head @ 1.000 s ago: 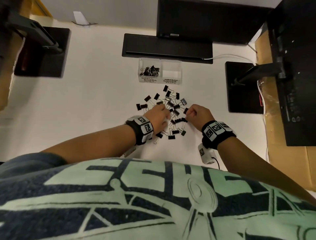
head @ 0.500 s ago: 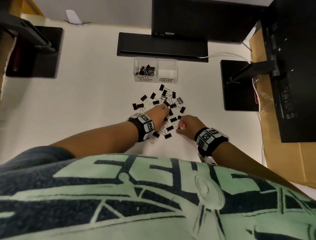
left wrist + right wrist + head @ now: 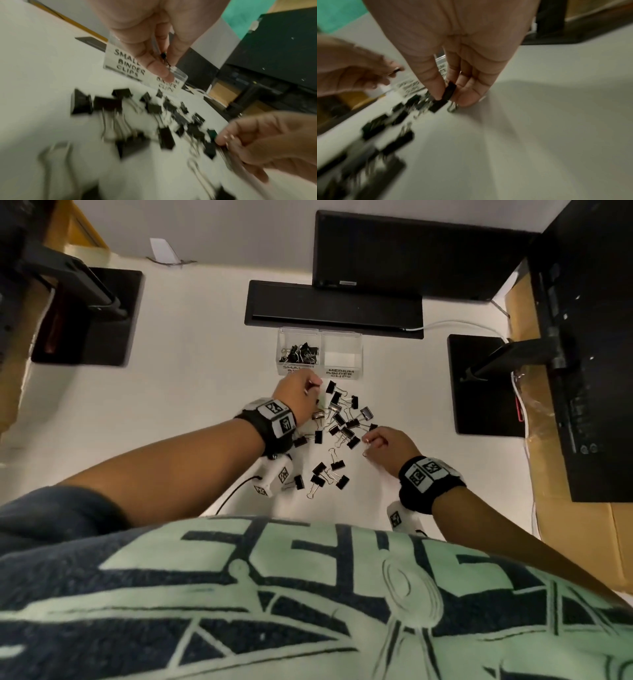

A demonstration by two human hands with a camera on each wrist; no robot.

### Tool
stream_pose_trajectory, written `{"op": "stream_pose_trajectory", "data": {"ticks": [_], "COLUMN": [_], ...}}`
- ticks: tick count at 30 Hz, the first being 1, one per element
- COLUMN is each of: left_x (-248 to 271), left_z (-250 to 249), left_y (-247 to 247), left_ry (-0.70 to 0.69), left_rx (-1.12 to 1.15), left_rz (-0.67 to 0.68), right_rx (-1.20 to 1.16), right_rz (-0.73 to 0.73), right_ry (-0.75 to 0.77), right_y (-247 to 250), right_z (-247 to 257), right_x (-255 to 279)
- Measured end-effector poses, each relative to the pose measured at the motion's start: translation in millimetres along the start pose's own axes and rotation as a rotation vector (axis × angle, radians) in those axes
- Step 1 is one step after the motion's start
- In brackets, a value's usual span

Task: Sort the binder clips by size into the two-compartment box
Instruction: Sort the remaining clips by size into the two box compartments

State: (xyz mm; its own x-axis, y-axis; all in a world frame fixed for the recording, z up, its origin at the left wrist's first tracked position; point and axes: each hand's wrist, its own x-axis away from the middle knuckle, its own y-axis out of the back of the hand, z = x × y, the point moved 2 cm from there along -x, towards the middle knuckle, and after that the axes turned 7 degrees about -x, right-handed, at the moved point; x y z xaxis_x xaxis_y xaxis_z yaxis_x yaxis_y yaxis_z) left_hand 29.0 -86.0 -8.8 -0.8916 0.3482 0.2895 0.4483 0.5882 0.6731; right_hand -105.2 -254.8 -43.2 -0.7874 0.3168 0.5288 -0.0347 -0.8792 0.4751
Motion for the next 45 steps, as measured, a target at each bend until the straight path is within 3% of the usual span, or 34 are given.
{"op": "stream_pose_trajectory", "data": {"ticks": [4,6,12,15,22,24,27,34,39,45], "left_x": [-35,-51,-81,-85,-63,-50,-27,4,15,19], "left_z": [-9,-13,-15,-20,5,12,28,70,78,79], "left_y": [29,38,44,44,42,41,33,15,9,9], "left_ry": [-0.006,-0.01,-0.03,-0.034,-0.142,-0.169,-0.166,0.013,0.028,0.033], "left_rx": [-0.051,-0.134,-0.477,-0.54,-0.424,-0.388,-0.389,-0.464,-0.437,-0.426], "left_rz": [-0.131,-0.151,0.049,0.14,-0.026,-0.042,0.044,0.189,0.209,0.227], "right_rx": [-0.44,-0.506,0.13,0.286,0.58,0.578,0.353,0.008,0.153,0.438], "right_rz": [-0.055,-0.052,0.035,0.044,0.067,0.084,0.066,0.025,-0.016,0.009], "right_ry": [-0.18,-0.201,0.032,0.113,0.154,0.169,0.145,0.116,0.239,0.309], "right_y": [16,18,-7,-24,-43,-45,-40,-14,-26,-48], "right_z": [14,20,46,55,67,68,74,139,181,186], "right_x": [-9,-15,-23,-25,-30,-31,-37,-73,-102,-112]}}
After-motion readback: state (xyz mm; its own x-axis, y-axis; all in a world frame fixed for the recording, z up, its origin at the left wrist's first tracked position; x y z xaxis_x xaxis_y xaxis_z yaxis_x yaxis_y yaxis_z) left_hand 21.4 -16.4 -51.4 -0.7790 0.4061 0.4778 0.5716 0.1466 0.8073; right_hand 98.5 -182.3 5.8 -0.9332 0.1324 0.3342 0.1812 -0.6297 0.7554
